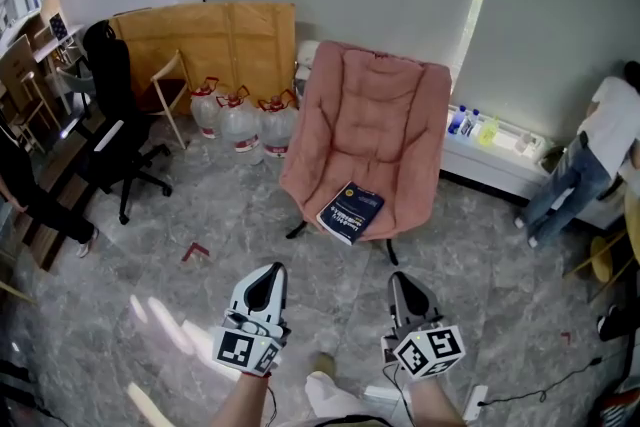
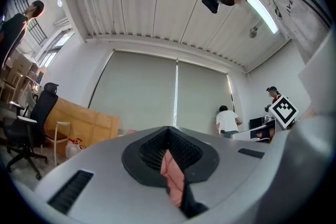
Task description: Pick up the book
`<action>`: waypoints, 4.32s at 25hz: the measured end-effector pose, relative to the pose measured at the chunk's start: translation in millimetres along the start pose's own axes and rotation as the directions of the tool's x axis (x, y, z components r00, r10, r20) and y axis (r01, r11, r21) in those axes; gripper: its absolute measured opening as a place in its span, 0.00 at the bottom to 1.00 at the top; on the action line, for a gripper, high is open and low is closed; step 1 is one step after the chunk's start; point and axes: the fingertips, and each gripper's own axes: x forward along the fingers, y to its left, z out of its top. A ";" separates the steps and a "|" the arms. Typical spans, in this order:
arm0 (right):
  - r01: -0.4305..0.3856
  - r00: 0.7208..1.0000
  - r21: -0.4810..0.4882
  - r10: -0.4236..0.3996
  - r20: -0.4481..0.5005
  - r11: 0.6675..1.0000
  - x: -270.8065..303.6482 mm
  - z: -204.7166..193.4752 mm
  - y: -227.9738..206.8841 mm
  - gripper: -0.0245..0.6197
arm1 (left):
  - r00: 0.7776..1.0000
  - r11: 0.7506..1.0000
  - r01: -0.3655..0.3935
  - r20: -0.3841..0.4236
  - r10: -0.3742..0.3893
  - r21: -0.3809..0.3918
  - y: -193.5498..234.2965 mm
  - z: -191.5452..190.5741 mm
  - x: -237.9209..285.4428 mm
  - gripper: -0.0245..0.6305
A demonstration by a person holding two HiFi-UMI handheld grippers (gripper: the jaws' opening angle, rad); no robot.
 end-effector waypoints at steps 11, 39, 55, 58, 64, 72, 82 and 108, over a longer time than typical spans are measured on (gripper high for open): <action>-0.018 1.000 0.027 0.018 0.018 0.999 55.6 8.7 -14.1 0.06 | 1.000 1.000 -0.014 -0.004 0.015 0.017 34.1 0.0 42.4 0.05; 0.207 0.977 -0.002 -0.207 0.041 0.978 123.2 19.4 -44.2 0.06 | 0.960 0.960 0.270 -0.054 -0.274 -0.074 71.3 -47.3 178.0 0.05; 0.336 0.940 -0.002 -0.336 0.059 0.942 174.8 14.2 -44.9 0.06 | 0.912 0.910 0.400 -0.049 -0.406 -0.109 112.3 -65.3 237.3 0.05; 0.348 0.936 0.000 -0.347 0.058 0.937 180.3 10.5 -44.5 0.06 | 0.907 0.905 0.410 -0.052 -0.418 -0.115 115.9 -70.0 242.6 0.05; 0.355 0.934 0.003 -0.355 0.042 0.935 191.8 -1.6 -45.6 0.06 | 0.902 0.899 0.417 -0.061 -0.427 -0.130 121.6 -81.7 249.0 0.05; 0.359 0.932 0.012 -0.359 0.042 0.933 203.3 -13.1 -60.2 0.06 | 0.900 0.898 0.418 -0.071 -0.430 -0.138 121.3 -97.4 258.0 0.05; 0.348 0.938 0.000 -0.348 0.011 0.938 216.1 -37.3 -74.4 0.06 | 0.897 0.898 0.414 -0.101 -0.430 -0.149 120.7 -126.7 258.9 0.05; 0.325 0.946 0.027 -0.324 -0.023 0.945 247.6 -131.2 -124.6 0.06 | 0.897 0.900 0.401 -0.127 -0.424 -0.171 107.4 -239.0 269.7 0.05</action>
